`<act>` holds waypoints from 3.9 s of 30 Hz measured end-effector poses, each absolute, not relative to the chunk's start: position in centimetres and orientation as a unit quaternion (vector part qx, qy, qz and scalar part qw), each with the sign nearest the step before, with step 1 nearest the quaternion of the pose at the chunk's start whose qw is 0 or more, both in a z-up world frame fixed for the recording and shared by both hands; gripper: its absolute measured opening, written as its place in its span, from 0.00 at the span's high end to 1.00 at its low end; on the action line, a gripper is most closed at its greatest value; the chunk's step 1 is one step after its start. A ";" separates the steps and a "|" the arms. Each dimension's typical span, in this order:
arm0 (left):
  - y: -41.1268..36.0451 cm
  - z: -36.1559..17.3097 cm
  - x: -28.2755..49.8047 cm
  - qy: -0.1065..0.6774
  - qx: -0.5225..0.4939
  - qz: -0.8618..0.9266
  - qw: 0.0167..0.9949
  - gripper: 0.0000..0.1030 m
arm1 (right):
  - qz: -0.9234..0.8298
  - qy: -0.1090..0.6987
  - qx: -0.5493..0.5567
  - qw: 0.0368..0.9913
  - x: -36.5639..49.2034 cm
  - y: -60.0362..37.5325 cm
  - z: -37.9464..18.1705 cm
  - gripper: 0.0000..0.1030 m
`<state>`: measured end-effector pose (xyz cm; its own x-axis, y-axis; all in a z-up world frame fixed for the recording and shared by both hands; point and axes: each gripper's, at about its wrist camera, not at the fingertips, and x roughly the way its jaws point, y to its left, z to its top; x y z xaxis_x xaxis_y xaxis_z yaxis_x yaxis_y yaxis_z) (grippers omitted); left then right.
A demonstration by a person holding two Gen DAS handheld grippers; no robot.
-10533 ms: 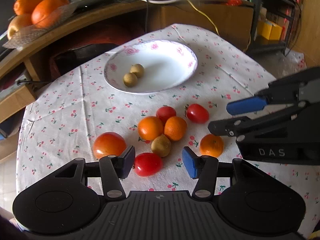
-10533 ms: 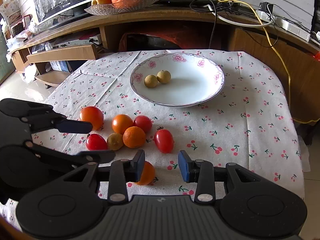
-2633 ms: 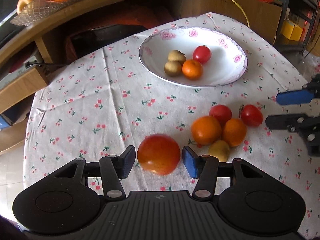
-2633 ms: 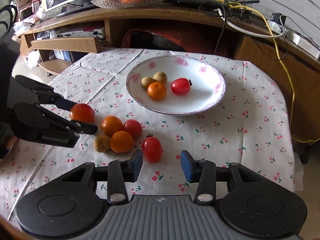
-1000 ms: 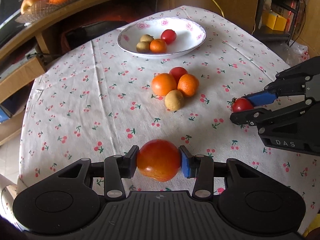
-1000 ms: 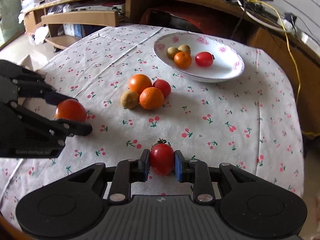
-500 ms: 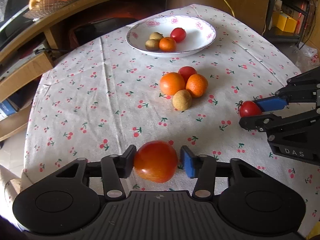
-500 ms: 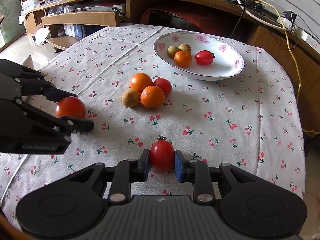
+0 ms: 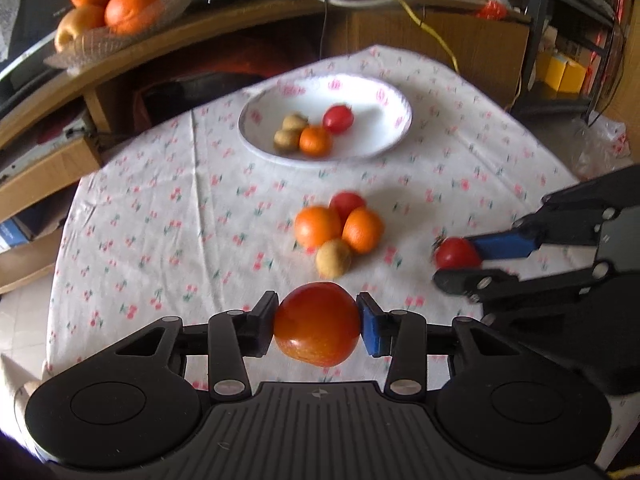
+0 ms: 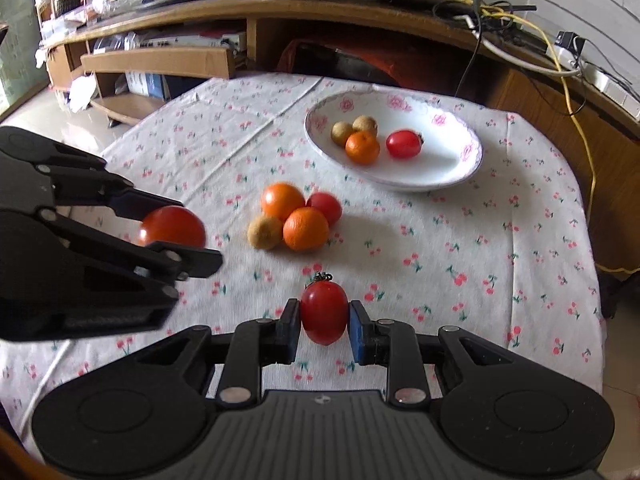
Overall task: Organize fruits
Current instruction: 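Carry the large tomato and cherry tomato up and over the white bowl, then lower into the bowl and open the left tool while the right tool releases its cherry tomato, then move both tools back to the loose fruits on the tablecloth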
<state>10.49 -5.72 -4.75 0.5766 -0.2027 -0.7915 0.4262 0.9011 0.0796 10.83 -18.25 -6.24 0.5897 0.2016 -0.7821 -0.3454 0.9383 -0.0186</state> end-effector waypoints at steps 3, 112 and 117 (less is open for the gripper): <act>-6.4 -4.0 11.1 0.413 0.127 -0.179 0.884 0.51 | 0.147 0.417 -0.076 0.894 11.3 -18.5 -5.5 0.73; -10.3 -3.1 26.7 0.366 0.065 -0.150 0.916 0.35 | 0.080 0.361 -0.035 0.929 27.0 -22.2 -5.2 0.64; -9.7 -2.4 26.4 0.361 0.058 -0.148 0.919 0.35 | 0.072 0.358 -0.032 0.930 26.5 -22.5 -4.7 0.64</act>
